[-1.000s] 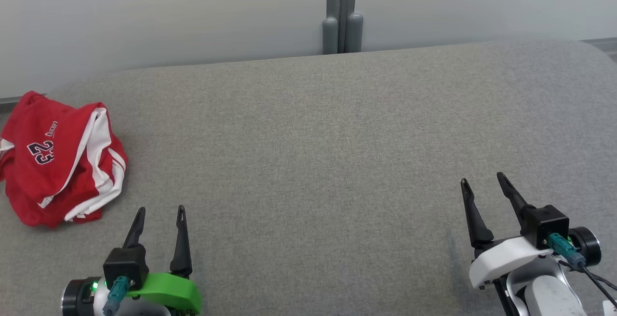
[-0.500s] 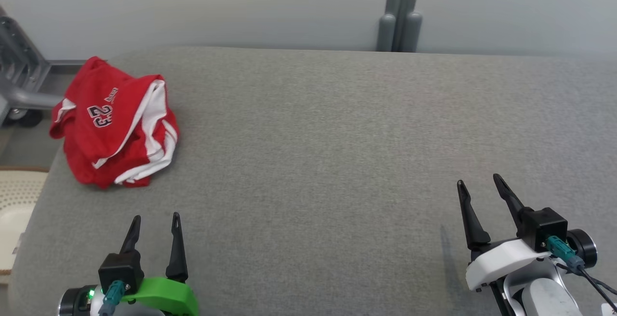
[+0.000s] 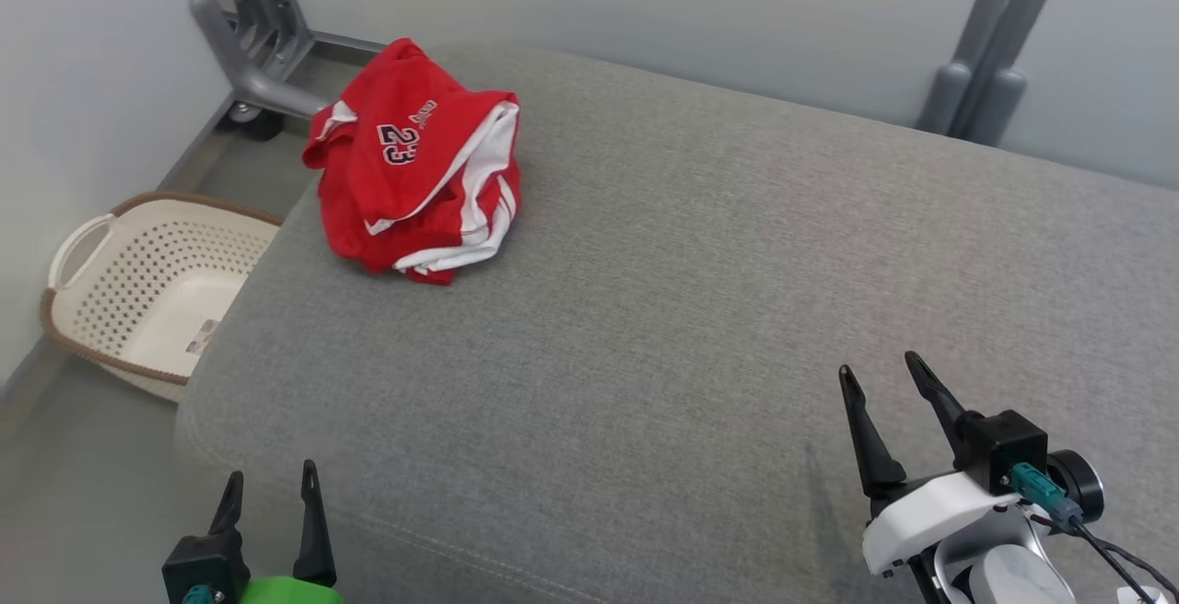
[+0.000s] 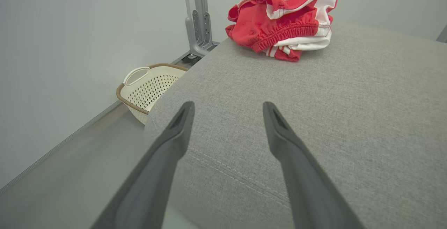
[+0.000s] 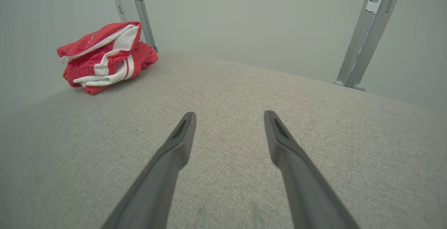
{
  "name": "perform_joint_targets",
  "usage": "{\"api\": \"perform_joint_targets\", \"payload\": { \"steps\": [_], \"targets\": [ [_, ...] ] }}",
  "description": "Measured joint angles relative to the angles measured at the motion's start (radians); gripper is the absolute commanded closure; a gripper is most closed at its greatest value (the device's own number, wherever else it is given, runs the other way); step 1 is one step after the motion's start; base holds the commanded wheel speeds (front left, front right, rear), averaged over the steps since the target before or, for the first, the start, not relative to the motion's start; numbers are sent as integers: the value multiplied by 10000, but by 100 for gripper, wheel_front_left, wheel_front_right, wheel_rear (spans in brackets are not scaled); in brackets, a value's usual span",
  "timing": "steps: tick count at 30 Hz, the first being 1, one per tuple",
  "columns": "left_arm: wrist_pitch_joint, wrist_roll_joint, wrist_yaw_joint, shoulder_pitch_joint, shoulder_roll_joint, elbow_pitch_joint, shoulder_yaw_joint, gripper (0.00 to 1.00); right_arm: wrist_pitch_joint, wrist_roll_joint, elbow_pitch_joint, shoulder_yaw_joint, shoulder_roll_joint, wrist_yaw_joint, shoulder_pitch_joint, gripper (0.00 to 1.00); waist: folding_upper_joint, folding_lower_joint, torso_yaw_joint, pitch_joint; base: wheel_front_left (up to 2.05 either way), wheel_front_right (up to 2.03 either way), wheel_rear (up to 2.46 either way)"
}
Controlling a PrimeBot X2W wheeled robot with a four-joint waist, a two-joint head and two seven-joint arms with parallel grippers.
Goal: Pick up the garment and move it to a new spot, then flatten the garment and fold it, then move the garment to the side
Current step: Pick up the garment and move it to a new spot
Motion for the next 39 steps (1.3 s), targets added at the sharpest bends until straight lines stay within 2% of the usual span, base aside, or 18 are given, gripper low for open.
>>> {"api": "perform_joint_targets", "payload": {
  "steps": [4, 7, 13, 17, 23, 32, 39],
  "targets": [
    [-2, 2, -35, 51, 2, 6, 123, 0, 0, 13, 40, 104, 17, 0, 0, 0, 0, 0, 459, -28, 0, 0, 0],
    [-2, -40, -67, 44, 4, -35, 136, 0, 0, 88, 88, 244, 2, 0, -19, 0, 0, 0, 540, -5, 0, 0, 0],
    [-2, -2, -255, -391, 0, -17, 205, 0, 0, 115, 130, 75, -169, 0, -42, 0, 0, 0, 198, 129, 0, 0, 0],
    [-2, 4, -585, -987, 29, 159, 282, 0, 0, 119, 123, -77, -387, 0, -68, 0, 0, 0, -156, 426, 0, 0, 0],
    [-2, -4, -918, -2268, 652, 782, 198, 0, 0, 163, 31, -73, -514, 0, -193, 0, 0, 0, -691, 925, 0, 0, 0],
    [-2, -251, -1001, -3935, 1509, 1657, -29, 0, 0, 222, -71, -178, -604, 0, -385, 0, 0, 0, -1291, 1541, 0, 0, 0],
    [-2, -1511, -1018, -4942, 2424, 2184, -1041, 0, 0, 251, -115, -291, -834, 0, -420, 0, 0, 1, -1674, 1995, 0, 0, 0]
  ]
}}
